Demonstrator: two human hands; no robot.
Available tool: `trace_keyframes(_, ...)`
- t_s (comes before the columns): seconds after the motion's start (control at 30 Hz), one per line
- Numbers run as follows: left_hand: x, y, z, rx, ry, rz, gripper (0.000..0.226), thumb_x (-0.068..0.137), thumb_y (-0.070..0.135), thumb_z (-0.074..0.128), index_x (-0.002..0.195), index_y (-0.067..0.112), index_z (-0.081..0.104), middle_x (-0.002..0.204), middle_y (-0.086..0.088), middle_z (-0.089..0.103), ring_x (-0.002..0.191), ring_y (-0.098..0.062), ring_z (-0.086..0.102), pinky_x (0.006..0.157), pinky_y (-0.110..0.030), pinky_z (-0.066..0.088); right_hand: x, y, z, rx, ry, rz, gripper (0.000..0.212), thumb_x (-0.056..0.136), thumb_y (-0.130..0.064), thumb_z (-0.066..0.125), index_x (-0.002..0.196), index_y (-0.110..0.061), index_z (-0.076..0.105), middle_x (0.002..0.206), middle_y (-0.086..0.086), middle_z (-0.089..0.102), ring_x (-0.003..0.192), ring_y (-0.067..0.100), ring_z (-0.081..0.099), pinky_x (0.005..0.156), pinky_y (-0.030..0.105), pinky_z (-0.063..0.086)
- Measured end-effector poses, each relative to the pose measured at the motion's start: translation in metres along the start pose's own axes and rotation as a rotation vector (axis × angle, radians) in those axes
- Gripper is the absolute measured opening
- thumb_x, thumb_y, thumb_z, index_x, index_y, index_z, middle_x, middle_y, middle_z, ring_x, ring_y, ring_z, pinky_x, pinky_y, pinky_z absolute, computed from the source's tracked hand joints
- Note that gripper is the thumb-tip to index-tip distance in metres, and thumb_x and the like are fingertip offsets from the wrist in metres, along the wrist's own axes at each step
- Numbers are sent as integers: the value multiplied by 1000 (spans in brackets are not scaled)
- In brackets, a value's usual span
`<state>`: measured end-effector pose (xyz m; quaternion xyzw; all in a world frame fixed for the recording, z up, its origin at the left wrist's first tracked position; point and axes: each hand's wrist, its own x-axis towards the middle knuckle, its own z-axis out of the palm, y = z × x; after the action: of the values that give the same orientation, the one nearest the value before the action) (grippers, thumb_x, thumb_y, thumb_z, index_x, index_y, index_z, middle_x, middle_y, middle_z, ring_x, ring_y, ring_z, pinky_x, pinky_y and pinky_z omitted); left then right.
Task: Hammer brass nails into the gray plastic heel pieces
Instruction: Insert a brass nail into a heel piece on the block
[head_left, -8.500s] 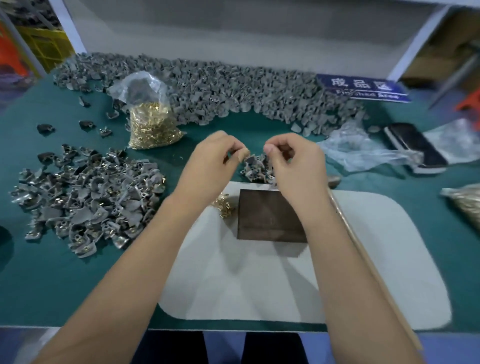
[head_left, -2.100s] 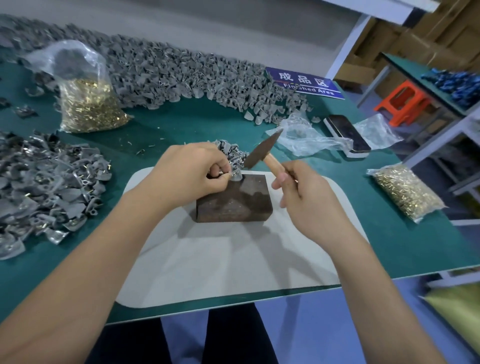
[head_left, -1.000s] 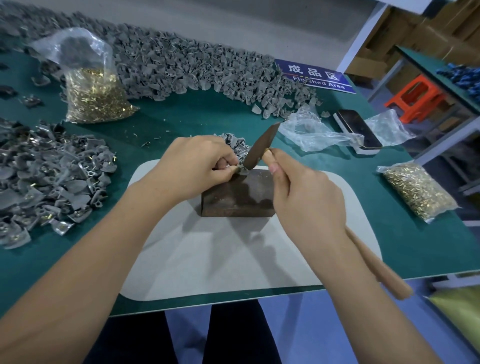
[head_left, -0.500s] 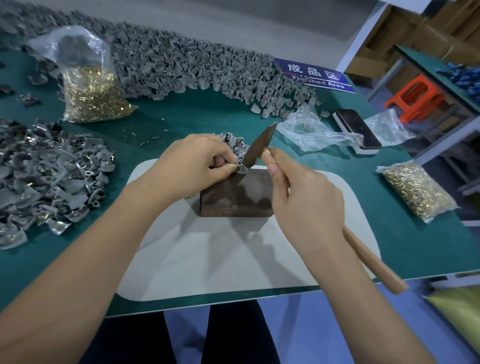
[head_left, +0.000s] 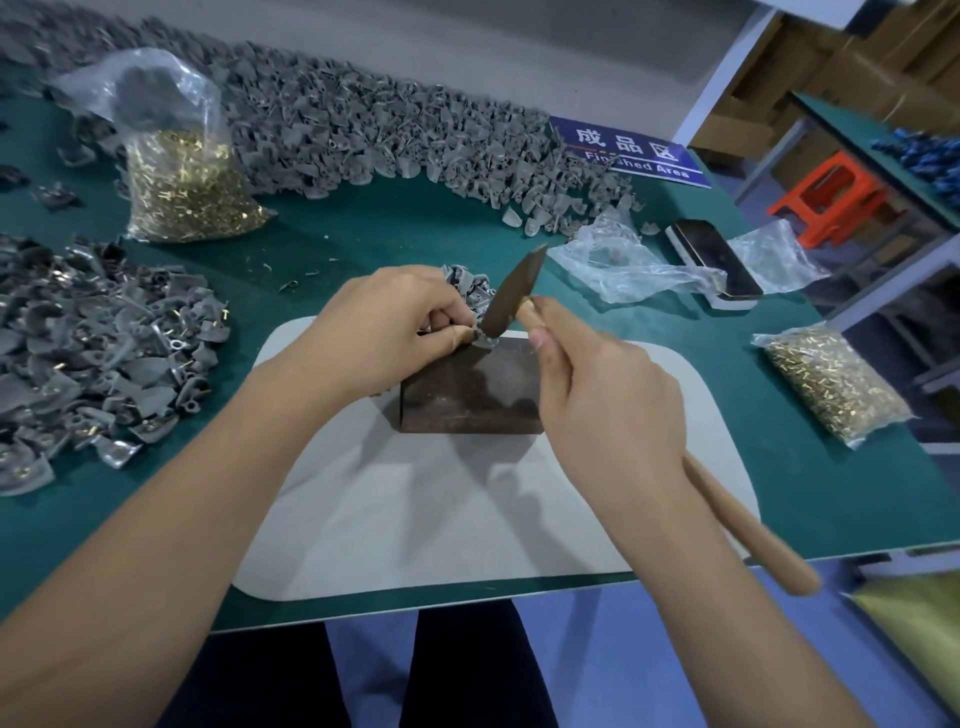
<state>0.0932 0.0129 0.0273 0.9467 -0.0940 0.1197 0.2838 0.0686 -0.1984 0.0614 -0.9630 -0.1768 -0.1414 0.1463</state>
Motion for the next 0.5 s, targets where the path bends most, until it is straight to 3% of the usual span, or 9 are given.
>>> trace_keyframes(0.1, 0, 0, 1, 2, -1, 0, 7, 92, 33, 71, 98, 36, 74, 86, 13, 59, 82, -9, 55, 68, -30, 42, 0, 2, 1, 46, 116, 15, 37, 108, -38, 39, 142, -37, 56, 92, 5, 71, 76, 38, 64, 57, 38, 37)
trace_keyframes(0.2, -1, 1, 0, 7, -3, 10, 9, 93, 33, 69, 100, 34, 74, 89, 12, 60, 83, -10, 55, 68, -31, 43, 0, 1, 3, 20, 17, 8, 37, 108, -41, 37, 140, -41, 55, 93, 2, 71, 81, 37, 65, 60, 40, 43)
trace_keyframes(0.33, 0, 2, 0, 7, -8, 13, 10, 93, 33, 69, 101, 34, 74, 89, 12, 60, 83, -10, 54, 69, -31, 44, 0, 1, 2, 67, 147, 16, 37, 108, -36, 42, 143, -36, 57, 91, 4, 71, 75, 36, 64, 57, 37, 38)
trace_keyframes(0.43, -1, 2, 0, 9, -9, 14, 11, 93, 32, 69, 102, 33, 75, 90, 11, 60, 83, -10, 54, 71, -33, 47, 1, 0, 3, 14, 32, 9, 35, 109, -41, 38, 138, -40, 57, 89, 4, 71, 79, 37, 64, 57, 37, 34)
trace_keyframes(0.5, -1, 3, 0, 7, -8, 16, 11, 93, 32, 69, 102, 32, 75, 89, 11, 60, 83, -10, 54, 70, -34, 47, 4, 3, 2, 11, 59, 34, 36, 108, -41, 38, 139, -41, 57, 92, 3, 73, 81, 35, 65, 59, 36, 32)
